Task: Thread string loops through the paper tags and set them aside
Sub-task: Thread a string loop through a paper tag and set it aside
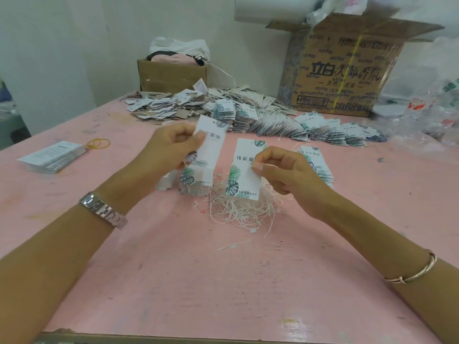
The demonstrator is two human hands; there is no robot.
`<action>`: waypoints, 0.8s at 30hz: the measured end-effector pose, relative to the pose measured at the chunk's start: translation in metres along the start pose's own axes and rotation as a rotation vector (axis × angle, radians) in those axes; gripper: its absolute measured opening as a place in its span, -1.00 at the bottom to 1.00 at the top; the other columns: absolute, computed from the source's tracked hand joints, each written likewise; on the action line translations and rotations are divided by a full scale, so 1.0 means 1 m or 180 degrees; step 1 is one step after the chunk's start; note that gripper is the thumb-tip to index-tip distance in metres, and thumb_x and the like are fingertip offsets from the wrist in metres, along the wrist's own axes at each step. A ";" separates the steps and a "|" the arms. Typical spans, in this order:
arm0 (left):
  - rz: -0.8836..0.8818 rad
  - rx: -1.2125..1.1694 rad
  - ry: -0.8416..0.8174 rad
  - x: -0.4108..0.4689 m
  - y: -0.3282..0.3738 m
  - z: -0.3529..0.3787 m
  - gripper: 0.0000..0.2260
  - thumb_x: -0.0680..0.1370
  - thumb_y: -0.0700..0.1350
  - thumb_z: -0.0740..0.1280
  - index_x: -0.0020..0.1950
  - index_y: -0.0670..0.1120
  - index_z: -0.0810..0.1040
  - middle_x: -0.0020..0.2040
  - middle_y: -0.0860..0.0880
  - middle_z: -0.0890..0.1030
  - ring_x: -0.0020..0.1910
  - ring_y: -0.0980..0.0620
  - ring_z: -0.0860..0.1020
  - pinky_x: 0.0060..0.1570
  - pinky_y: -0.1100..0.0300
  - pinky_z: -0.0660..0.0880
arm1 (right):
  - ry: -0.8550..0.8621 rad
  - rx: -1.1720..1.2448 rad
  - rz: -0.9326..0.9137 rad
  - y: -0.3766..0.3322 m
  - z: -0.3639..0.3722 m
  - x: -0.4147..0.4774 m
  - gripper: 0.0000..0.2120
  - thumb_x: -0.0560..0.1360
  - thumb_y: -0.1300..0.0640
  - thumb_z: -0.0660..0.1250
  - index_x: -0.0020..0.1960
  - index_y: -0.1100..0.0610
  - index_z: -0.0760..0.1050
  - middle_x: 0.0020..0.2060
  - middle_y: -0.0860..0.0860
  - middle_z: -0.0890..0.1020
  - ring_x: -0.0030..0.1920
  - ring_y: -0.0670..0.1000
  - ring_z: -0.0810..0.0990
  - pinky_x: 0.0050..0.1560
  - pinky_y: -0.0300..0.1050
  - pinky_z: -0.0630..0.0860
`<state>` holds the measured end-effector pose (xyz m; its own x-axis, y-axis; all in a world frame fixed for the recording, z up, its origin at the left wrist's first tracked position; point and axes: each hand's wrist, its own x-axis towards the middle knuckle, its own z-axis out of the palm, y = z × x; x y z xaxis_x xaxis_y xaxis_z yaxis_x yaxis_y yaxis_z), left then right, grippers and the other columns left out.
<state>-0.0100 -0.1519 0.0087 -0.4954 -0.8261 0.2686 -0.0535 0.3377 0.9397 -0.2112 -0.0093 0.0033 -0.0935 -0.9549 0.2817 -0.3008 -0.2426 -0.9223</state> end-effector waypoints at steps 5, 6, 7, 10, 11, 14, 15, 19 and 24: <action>-0.0030 -0.0309 -0.0387 -0.010 -0.004 0.021 -0.94 0.53 -0.04 0.42 -0.13 0.02 0.62 -0.30 0.11 0.67 -0.43 0.21 0.51 -0.53 0.36 0.42 | 0.0041 -0.0140 -0.0019 -0.001 0.000 -0.001 -0.93 0.55 0.24 0.34 -0.11 0.15 0.52 -0.41 -0.23 0.53 -0.51 -0.09 0.16 -0.47 -0.30 0.14; 0.0035 -0.0252 -0.0388 -0.012 -0.005 0.024 -0.93 0.50 -0.01 0.44 -0.14 0.02 0.62 -0.27 0.09 0.67 -0.43 0.18 0.51 -0.54 0.34 0.41 | 0.0031 -0.0125 -0.0025 -0.002 0.000 -0.001 -0.92 0.55 0.25 0.34 -0.12 0.15 0.51 -0.41 -0.23 0.52 -0.51 -0.09 0.16 -0.47 -0.30 0.13; 0.0086 -0.0166 -0.0363 -0.014 -0.006 0.026 -0.91 0.46 0.02 0.45 -0.15 0.03 0.62 -0.24 0.07 0.68 -0.43 0.15 0.51 -0.54 0.31 0.42 | 0.0014 -0.0116 -0.0032 -0.002 0.000 -0.002 -0.91 0.55 0.25 0.34 -0.12 0.15 0.51 -0.42 -0.24 0.51 -0.51 -0.10 0.16 -0.47 -0.31 0.13; 0.0094 0.0063 -0.0253 -0.019 -0.007 0.032 -0.86 0.45 0.06 0.46 -0.13 0.01 0.62 -0.17 0.04 0.68 -0.46 0.05 0.54 -0.53 0.23 0.48 | -0.0068 -0.0145 -0.0033 -0.003 0.001 -0.003 -0.92 0.56 0.25 0.34 -0.12 0.17 0.50 -0.44 -0.22 0.49 -0.52 -0.12 0.17 -0.48 -0.34 0.14; 0.0112 0.0108 -0.0228 -0.020 -0.007 0.034 -0.85 0.46 0.06 0.46 -0.13 0.00 0.61 -0.16 0.04 0.68 -0.49 0.06 0.55 -0.53 0.23 0.49 | -0.0090 -0.0142 -0.0032 -0.003 0.002 -0.004 -0.92 0.55 0.26 0.34 -0.12 0.18 0.51 -0.44 -0.20 0.48 -0.52 -0.13 0.18 -0.48 -0.35 0.15; 0.0289 0.0249 -0.0173 -0.024 -0.005 0.039 -0.83 0.47 0.04 0.46 -0.13 -0.04 0.61 -0.23 0.05 0.67 -0.48 0.11 0.57 -0.49 0.25 0.49 | -0.0153 -0.0202 -0.0090 -0.003 0.003 -0.005 -0.93 0.56 0.27 0.33 -0.11 0.19 0.50 -0.48 -0.21 0.46 -0.53 -0.18 0.21 -0.46 -0.39 0.18; 0.0348 0.0290 -0.0153 -0.025 -0.005 0.041 -0.82 0.47 0.03 0.46 -0.11 -0.06 0.62 -0.24 0.04 0.67 -0.42 0.09 0.60 -0.42 0.23 0.53 | -0.0180 -0.0248 -0.0124 -0.003 0.003 -0.005 -0.93 0.57 0.28 0.32 -0.10 0.20 0.49 -0.50 -0.22 0.45 -0.53 -0.19 0.22 -0.46 -0.41 0.19; 0.0371 0.0157 -0.0024 -0.028 -0.005 0.045 -0.79 0.49 -0.02 0.46 -0.05 -0.15 0.62 -0.18 -0.08 0.69 -0.24 -0.03 0.68 -0.18 0.10 0.59 | -0.0233 -0.0269 -0.0145 -0.004 0.004 -0.006 -0.95 0.56 0.26 0.33 -0.07 0.23 0.49 -0.54 -0.21 0.40 -0.52 -0.18 0.21 -0.45 -0.41 0.18; 0.0298 0.0050 0.0008 -0.030 -0.006 0.051 -0.85 0.50 -0.05 0.45 -0.07 -0.12 0.59 -0.22 -0.02 0.65 -0.31 0.09 0.63 -0.29 0.26 0.55 | -0.0325 -0.0431 -0.0218 -0.003 0.005 -0.007 -0.93 0.56 0.26 0.34 -0.05 0.28 0.51 -0.54 -0.22 0.39 -0.53 -0.20 0.26 -0.41 -0.46 0.22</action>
<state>-0.0389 -0.1065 -0.0156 -0.4967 -0.7917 0.3556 -0.0207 0.4204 0.9071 -0.2053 -0.0027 0.0030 0.0263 -0.9510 0.3080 -0.4288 -0.2891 -0.8559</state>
